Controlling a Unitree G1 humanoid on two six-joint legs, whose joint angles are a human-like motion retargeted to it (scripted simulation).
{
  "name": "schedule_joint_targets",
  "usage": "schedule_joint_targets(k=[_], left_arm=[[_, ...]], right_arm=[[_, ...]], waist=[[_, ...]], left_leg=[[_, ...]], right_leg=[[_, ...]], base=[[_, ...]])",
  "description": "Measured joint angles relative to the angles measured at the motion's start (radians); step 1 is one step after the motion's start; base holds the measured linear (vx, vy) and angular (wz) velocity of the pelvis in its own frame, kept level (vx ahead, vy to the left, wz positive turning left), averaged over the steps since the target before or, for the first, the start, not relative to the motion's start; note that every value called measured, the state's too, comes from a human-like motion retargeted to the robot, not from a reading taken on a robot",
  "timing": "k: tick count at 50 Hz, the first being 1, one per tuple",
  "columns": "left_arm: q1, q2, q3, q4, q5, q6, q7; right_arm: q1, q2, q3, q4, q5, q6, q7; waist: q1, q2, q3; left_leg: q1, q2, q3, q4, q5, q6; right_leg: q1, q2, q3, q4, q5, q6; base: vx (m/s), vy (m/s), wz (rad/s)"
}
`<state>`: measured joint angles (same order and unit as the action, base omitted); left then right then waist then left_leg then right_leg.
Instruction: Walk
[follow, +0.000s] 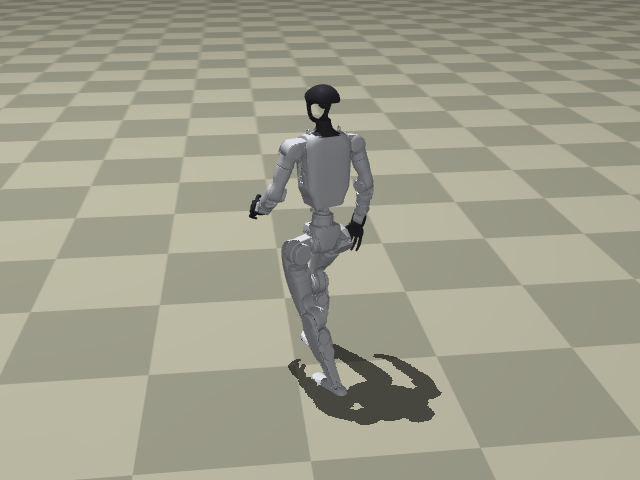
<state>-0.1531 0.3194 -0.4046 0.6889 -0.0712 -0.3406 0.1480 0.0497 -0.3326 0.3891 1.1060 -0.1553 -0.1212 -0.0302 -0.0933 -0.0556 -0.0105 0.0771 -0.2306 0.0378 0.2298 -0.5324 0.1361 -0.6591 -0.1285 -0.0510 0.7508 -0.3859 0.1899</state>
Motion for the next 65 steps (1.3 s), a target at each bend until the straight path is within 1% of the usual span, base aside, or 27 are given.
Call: schedule_joint_targets(k=[4,7,10,12,13,15,18,20,23,26,30,32,33,34,37,40,42,43,45,47,48,50,52,55,58,62,65], left_arm=[[0.028,-0.014,-0.025,0.043,0.024,0.007,-0.018],[0.073,-0.027,-0.043,0.120,0.042,0.025,-0.042],[0.119,-0.034,-0.054,0.212,0.067,0.049,-0.071],[0.143,-0.039,-0.054,0.255,0.089,0.065,-0.088],[0.162,-0.039,-0.058,0.267,0.098,0.073,-0.091],[0.174,-0.029,-0.054,0.277,0.114,0.090,-0.097],[0.201,-0.013,-0.041,0.259,0.126,0.099,-0.093],[0.223,-0.003,-0.026,0.232,0.125,0.096,-0.089],[0.259,0.008,0.000,0.185,0.115,0.084,-0.083],[0.291,0.012,0.020,0.149,0.100,0.067,-0.078],[0.318,0.011,0.038,0.127,0.084,0.057,-0.071],[0.331,0.006,0.040,0.127,0.083,0.057,-0.069],[0.332,0.008,0.043,0.126,0.082,0.059,-0.071],[0.335,0.006,0.043,0.129,0.083,0.061,-0.072],[0.338,0.004,0.036,0.149,0.100,0.069,-0.070],[0.323,0.003,0.023,0.188,0.124,0.085,-0.068],[0.302,0.002,0.011,0.214,0.141,0.094,-0.070],[0.281,0.006,0.004,0.229,0.150,0.097,-0.074],[0.248,0.013,-0.011,0.238,0.164,0.101,-0.079],[0.219,0.017,-0.028,0.233,0.172,0.102,-0.075],[0.189,0.025,-0.030,0.233,0.171,0.103,-0.075],[0.161,0.026,-0.038,0.222,0.170,0.101,-0.062],[0.112,0.034,-0.025,0.204,0.149,0.099,-0.050],[0.067,0.036,-0.011,0.162,0.123,0.084,-0.022],[0.031,0.043,-0.003,0.118,0.109,0.061,0.004],[0.002,0.051,-0.002,0.079,0.112,0.029,0.030],[0.005,0.046,-0.005,0.074,0.120,0.018,0.046]], right_arm=[[0.007,0.014,0.013,0.010,-0.001,-0.004,-0.003],[0.004,0.024,0.031,0.018,-0.002,-0.011,-0.001],[-0.016,0.024,0.055,0.009,-0.007,-0.019,0.004],[-0.037,0.010,0.068,-0.018,-0.013,-0.019,0.004],[-0.044,0.006,0.074,-0.031,-0.019,-0.021,-0.001],[-0.077,-0.014,0.073,-0.070,-0.030,-0.020,-0.005],[-0.128,-0.040,0.071,-0.120,-0.045,-0.026,-0.024],[-0.163,-0.054,0.065,-0.153,-0.048,-0.030,-0.041],[-0.209,-0.068,0.052,-0.199,-0.038,-0.041,-0.074],[-0.243,-0.072,0.039,-0.233,-0.022,-0.053,-0.105],[-0.270,-0.066,0.024,-0.247,-0.016,-0.063,-0.132],[-0.266,-0.057,0.023,-0.245,-0.023,-0.060,-0.134],[-0.271,-0.054,0.021,-0.242,-0.027,-0.057,-0.130],[-0.265,-0.049,0.024,-0.238,-0.032,-0.054,-0.127],[-0.229,-0.029,0.039,-0.211,-0.048,-0.043,-0.109],[-0.175,-0.002,0.060,-0.157,-0.066,-0.031,-0.070],[-0.136,0.021,0.074,-0.107,-0.076,-0.023,-0.031],[-0.125,0.035,0.078,-0.076,-0.081,-0.020,-0.006],[-0.096,0.052,0.089,-0.031,-0.091,-0.010,0.032],[-0.058,0.058,0.094,-0.004,-0.101,-0.003,0.050],[-0.052,0.055,0.090,0.006,-0.105,-0.001,0.061],[-0.015,0.052,0.087,0.020,-0.110,0.002,0.064],[-0.001,0.033,0.074,0.017,-0.109,0.002,0.063],[0.032,0.014,0.054,0.011,-0.102,0.002,0.044],[0.058,0.004,0.032,0.007,-0.086,0.005,0.018],[0.084,0.003,0.004,0.008,-0.070,0.005,-0.014],[0.103,0.011,-0.003,0.013,-0.062,0.001,-0.033]], waist=[[0.021,0.009,-0.002],[0.034,0.043,0.007],[0.049,0.119,0.013],[0.076,0.197,0.005],[0.090,0.206,0.009],[0.115,0.215,0.010],[0.158,0.198,0.020],[0.183,0.179,0.028],[0.210,0.153,0.037],[0.223,0.133,0.040],[0.217,0.096,0.023],[0.212,0.097,0.019],[0.203,0.065,0.008],[0.198,0.052,0.005],[0.189,0.031,0.007],[0.173,-0.020,0.009],[0.151,-0.073,0.010],[0.137,-0.122,0.010],[0.104,-0.172,0.011],[0.072,-0.184,0.018],[0.063,-0.178,0.021],[0.032,-0.183,0.028],[0.024,-0.138,0.038],[0.008,-0.099,0.054],[0.003,-0.059,0.062],[0.021,-0.002,0.052],[0.030,-0.006,0.053]], left_leg=[[-0.011,0.029,-0.016,0.204,-0.089,-0.009],[-0.064,0.098,-0.015,0.485,-0.133,-0.042],[-0.182,0.241,-0.014,0.854,-0.083,-0.102],[-0.295,0.376,-0.029,1.084,0.005,-0.133],[-0.328,0.410,-0.024,1.169,0.041,-0.131],[-0.434,0.465,-0.036,1.304,0.090,-0.109],[-0.566,0.490,-0.034,1.404,0.058,-0.053],[-0.645,0.477,-0.023,1.401,0.018,-0.022],[-0.731,0.433,0.004,1.282,-0.029,-0.005],[-0.772,0.373,0.030,1.065,-0.055,-0.022],[-0.763,0.257,0.046,0.664,-0.058,-0.058],[-0.762,0.226,0.030,0.565,-0.072,-0.067],[-0.723,0.176,0.041,0.444,-0.038,-0.061],[-0.710,0.154,0.043,0.417,-0.025,-0.057],[-0.694,0.116,0.044,0.490,-0.008,-0.041],[-0.659,0.053,0.065,0.560,-0.006,-0.003],[-0.617,-0.015,0.080,0.552,-0.016,0.031],[-0.578,-0.073,0.093,0.489,0.001,0.052],[-0.514,-0.140,0.092,0.423,0.003,0.083],[-0.458,-0.168,0.079,0.414,-0.024,0.098],[-0.403,-0.172,0.061,0.347,-0.014,0.101],[-0.342,-0.190,0.046,0.338,-0.036,0.099],[-0.228,-0.156,0.011,0.211,-0.019,0.087],[-0.109,-0.122,-0.012,0.119,-0.021,0.064],[-0.013,-0.076,-0.026,0.040,-0.022,0.045],[0.061,0.000,-0.025,-0.012,-0.040,0.025],[0.078,0.005,-0.029,0.078,-0.093,0.018]], right_leg=[[0.046,0.043,-0.001,0.018,0.019,-0.020],[0.105,0.094,-0.032,0.071,0.018,-0.056],[0.168,0.190,-0.101,0.068,0.004,-0.114],[0.210,0.291,-0.145,-0.010,0.015,-0.162],[0.222,0.307,-0.146,0.005,-0.007,-0.178],[0.273,0.341,-0.143,-0.067,-0.010,-0.198],[0.343,0.349,-0.117,-0.116,-0.034,-0.201],[0.391,0.340,-0.100,-0.143,-0.049,-0.191],[0.468,0.321,-0.079,-0.196,-0.064,-0.170],[0.547,0.296,-0.069,-0.263,-0.067,-0.147],[0.630,0.233,-0.085,-0.343,-0.071,-0.124],[0.635,0.216,-0.098,-0.292,-0.097,-0.121],[0.634,0.172,-0.099,-0.278,-0.115,-0.114],[0.634,0.150,-0.100,-0.243,-0.131,-0.111],[0.635,0.104,-0.097,-0.085,-0.175,-0.096],[0.617,0.022,-0.084,0.132,-0.155,-0.056],[0.569,-0.064,-0.066,0.331,-0.057,-0.014],[0.520,-0.132,-0.041,0.448,0.010,0.011],[0.437,-0.217,-0.008,0.637,0.128,0.026],[0.369,-0.273,0.004,0.771,0.137,-0.006],[0.317,-0.285,0.017,0.809,0.130,-0.027],[0.245,-0.328,0.022,0.865,0.057,-0.066],[0.161,-0.297,0.009,0.817,0.007,-0.097],[0.082,-0.264,-0.035,0.666,-0.069,-0.110],[0.046,-0.193,-0.084,0.419,-0.085,-0.082],[0.049,-0.051,-0.108,0.036,-0.061,-0.030],[0.046,-0.025,-0.085,-0.002,-0.068,-0.024]], base=[[0.04,-0.07,-0.19],[0.01,-0.07,-0.11],[-0.03,-0.07,-0.14],[-0.04,-0.06,-0.32],[-0.03,-0.06,-0.22],[-0.03,-0.07,-0.05],[-0.02,-0.04,-0.04],[0.00,0.00,0.00],[0.00,0.01,-0.14],[0.01,0.02,-0.23],[0.00,0.00,0.00],[0.00,0.00,0.00],[0.00,0.00,0.00],[0.00,0.00,0.00],[0.00,0.00,0.00],[0.00,0.00,0.00],[-0.01,0.06,0.22],[-0.02,0.07,0.27],[-0.01,0.07,0.26],[0.00,0.06,0.10],[0.01,0.07,-0.05],[0.00,0.00,0.00],[0.03,0.04,-0.36],[0.03,-0.01,-0.28],[0.03,-0.04,-0.22],[0.01,-0.05,-0.28],[0.00,-0.06,-0.18]])
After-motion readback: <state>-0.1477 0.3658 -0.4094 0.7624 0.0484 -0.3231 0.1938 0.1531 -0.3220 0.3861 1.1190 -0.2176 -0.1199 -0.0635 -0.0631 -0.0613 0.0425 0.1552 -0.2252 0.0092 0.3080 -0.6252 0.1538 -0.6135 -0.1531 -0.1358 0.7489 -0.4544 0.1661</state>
